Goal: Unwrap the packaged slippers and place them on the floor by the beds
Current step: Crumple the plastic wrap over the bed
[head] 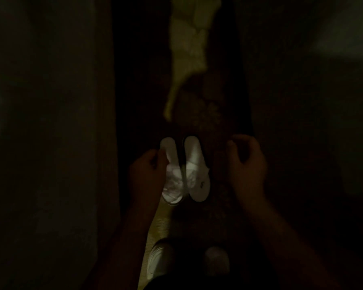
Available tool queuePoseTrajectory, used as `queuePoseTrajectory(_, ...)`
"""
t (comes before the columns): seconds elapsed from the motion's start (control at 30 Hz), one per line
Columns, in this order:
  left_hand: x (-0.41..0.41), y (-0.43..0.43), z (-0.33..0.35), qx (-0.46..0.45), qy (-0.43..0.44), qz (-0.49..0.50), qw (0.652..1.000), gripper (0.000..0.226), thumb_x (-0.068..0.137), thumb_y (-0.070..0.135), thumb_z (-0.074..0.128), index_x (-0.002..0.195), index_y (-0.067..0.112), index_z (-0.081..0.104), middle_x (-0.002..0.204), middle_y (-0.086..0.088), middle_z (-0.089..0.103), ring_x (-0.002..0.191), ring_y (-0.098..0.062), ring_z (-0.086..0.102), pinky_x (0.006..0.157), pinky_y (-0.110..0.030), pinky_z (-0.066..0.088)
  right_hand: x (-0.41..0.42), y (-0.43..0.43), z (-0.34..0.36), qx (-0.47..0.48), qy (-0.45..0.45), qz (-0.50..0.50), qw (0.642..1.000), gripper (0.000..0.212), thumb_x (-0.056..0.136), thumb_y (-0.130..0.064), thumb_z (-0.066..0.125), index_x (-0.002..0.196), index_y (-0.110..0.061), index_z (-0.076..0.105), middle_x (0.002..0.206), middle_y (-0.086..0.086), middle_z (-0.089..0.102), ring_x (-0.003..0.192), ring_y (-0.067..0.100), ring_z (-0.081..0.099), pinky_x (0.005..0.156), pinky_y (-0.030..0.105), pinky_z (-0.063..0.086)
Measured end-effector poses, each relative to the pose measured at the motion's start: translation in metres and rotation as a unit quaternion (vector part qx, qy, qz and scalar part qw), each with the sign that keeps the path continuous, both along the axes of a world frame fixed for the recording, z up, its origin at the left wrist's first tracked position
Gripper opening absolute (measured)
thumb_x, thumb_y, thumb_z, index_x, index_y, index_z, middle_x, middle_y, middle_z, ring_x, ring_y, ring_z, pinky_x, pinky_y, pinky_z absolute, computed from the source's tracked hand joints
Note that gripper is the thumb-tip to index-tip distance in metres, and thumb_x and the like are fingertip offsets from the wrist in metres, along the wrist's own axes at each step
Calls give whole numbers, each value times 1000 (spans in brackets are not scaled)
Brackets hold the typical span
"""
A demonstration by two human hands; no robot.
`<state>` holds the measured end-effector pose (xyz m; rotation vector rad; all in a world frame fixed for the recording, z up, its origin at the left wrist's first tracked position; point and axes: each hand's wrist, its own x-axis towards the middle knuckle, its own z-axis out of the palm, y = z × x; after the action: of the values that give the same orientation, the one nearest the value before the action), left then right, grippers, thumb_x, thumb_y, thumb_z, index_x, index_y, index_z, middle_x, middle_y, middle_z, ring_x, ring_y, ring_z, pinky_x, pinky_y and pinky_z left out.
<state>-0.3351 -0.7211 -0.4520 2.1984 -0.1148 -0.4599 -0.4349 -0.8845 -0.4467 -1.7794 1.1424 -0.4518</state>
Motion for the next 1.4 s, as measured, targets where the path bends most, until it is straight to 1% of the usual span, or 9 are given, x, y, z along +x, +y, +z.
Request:
queuePoseTrajectory(0.27, 27, -50, 231, -112, -59, -46, 991, 35, 95, 27, 55, 60, 29, 58, 52, 13, 61, 44, 4, 54, 44, -7, 36, 43, -18, 246, -16, -109, -4, 994, 9, 90, -34, 58, 99, -38, 58, 91, -12, 66, 85, 6, 64, 72, 28, 53)
queuePoseTrajectory(0.47, 72, -47, 437, -193, -153, -56, 967, 38, 95, 17, 59, 57, 17, 61, 53, -13, 62, 48, -10, 54, 46, -12, 35, 52, -16, 446, -49, -198, 35, 978, 6, 89, -35, 57, 90, -40, 58, 82, -20, 69, 71, 3, 65, 63, 18, 53)
queuePoseTrajectory(0.57, 83, -34, 541, -216, -205, -74, 952, 39, 94, 26, 57, 57, 20, 63, 55, -8, 63, 45, -16, 53, 47, -17, 36, 52, -13, 540, -82, -244, 43, 965, 14, 93, -21, 59, 89, -34, 60, 74, -20, 68, 65, 0, 64, 59, 11, 50)
queuePoseTrajectory(0.77, 66, 3, 702, -244, -256, -78, 932, 39, 94, 32, 56, 59, 21, 66, 60, -23, 64, 61, -43, 59, 50, -32, 43, 35, 13, 700, -89, -341, 59, 934, 20, 94, -15, 58, 83, -31, 60, 69, -10, 63, 63, 1, 59, 59, 16, 46)
queuePoseTrajectory(0.97, 20, 48, 821, -267, -312, -96, 907, 38, 89, 39, 53, 56, 25, 64, 53, -9, 62, 47, -26, 56, 48, -31, 42, -9, 48, 807, -128, -421, 90, 894, 16, 93, -17, 58, 85, -31, 62, 63, -12, 65, 58, 0, 60, 54, 12, 46)
queuePoseTrajectory(1.1, 3, 74, 895, -280, -379, -92, 877, 39, 92, 36, 53, 57, 23, 64, 56, -10, 63, 56, -33, 60, 53, -39, 47, -25, 66, 879, -179, -452, 104, 868, 12, 85, -34, 56, 81, -43, 64, 63, -8, 68, 52, 5, 59, 56, 26, 49)
queuePoseTrajectory(1.2, -5, 93, 948, -293, -432, -73, 850, 39, 96, 30, 53, 64, 12, 66, 63, -19, 64, 60, -35, 60, 54, -41, 47, -34, 79, 927, -197, -488, 124, 841, 10, 89, -28, 55, 84, -35, 62, 62, -10, 67, 47, 3, 55, 51, 16, 44)
queuePoseTrajectory(1.3, -16, 111, 987, -293, -478, -56, 826, 41, 95, 32, 52, 65, 8, 65, 61, -25, 60, 48, -18, 48, 48, -29, 36, -45, 89, 960, -197, -512, 151, 823, 9, 90, -23, 55, 88, -30, 60, 62, -10, 66, 48, 2, 54, 50, 12, 43)
queuePoseTrajectory(1.4, -32, 126, 1006, -286, -498, -46, 817, 41, 94, 33, 52, 60, 12, 63, 48, -7, 49, 40, -5, 40, 45, -25, 32, -58, 99, 977, -205, -530, 167, 806, 8, 90, -24, 55, 87, -30, 60, 62, -10, 66, 49, 2, 54, 51, 13, 43)
